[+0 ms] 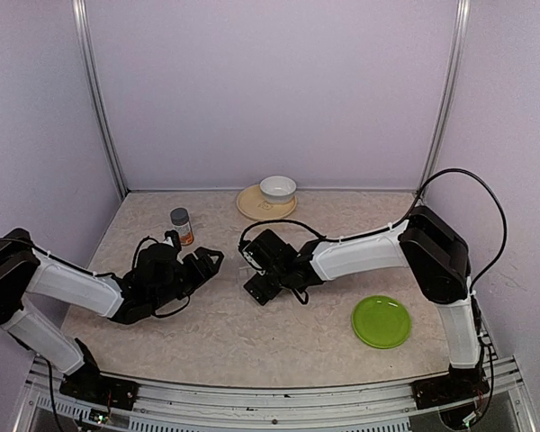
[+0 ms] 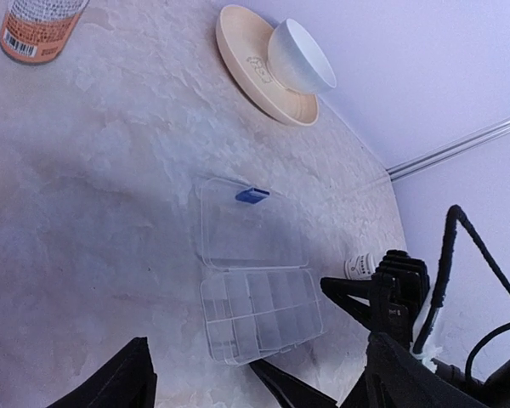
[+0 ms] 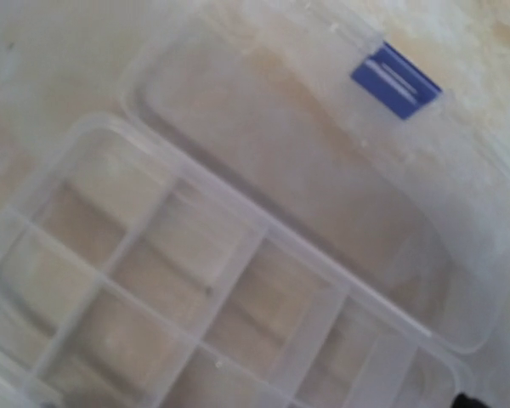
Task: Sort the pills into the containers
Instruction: Place the pill container at the center of the board.
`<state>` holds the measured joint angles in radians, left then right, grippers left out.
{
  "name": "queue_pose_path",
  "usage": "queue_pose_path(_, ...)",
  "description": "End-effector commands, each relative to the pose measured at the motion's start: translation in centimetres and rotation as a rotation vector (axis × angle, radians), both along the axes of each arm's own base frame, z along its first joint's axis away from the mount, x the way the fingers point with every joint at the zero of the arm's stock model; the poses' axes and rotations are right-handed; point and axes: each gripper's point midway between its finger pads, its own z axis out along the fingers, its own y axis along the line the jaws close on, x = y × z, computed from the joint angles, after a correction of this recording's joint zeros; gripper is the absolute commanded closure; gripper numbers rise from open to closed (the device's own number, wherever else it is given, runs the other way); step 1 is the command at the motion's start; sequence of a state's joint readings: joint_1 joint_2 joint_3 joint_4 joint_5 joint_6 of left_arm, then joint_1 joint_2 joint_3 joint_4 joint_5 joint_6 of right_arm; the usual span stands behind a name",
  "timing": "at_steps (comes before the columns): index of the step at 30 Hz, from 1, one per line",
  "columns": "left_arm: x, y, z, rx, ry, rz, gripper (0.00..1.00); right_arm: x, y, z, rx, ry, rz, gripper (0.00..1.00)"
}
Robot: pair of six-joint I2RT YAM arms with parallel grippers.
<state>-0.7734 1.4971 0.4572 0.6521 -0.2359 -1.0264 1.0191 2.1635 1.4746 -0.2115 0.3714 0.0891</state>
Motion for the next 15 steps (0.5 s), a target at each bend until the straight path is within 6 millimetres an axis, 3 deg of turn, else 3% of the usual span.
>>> queue_pose_path(1,0.0,1.8,1.0,0.050,-0.035,0.039,0.15,0.3,0.0,-0.7,-0.033,0.000,-0.037,0.00)
queue_pose_path(7,-0.4,3.2,3.0,0.075,-0.078,0.063,0.07,0.4,0.1,1.3,-0.003,-0.014,-0.046,0.00)
queue_pose_path(10,-0.6,4.0,4.2,0.099,-0.103,0.075,0.01,-0.1,0.0,3.7,0.041,-0.012,-0.035,0.00)
queue_pose_path(15,0.0,5.5,7.0,0.170,-0.146,0.094,0.01,-1.6,-1.0,7.3,0.094,-0.009,0.005,0.00)
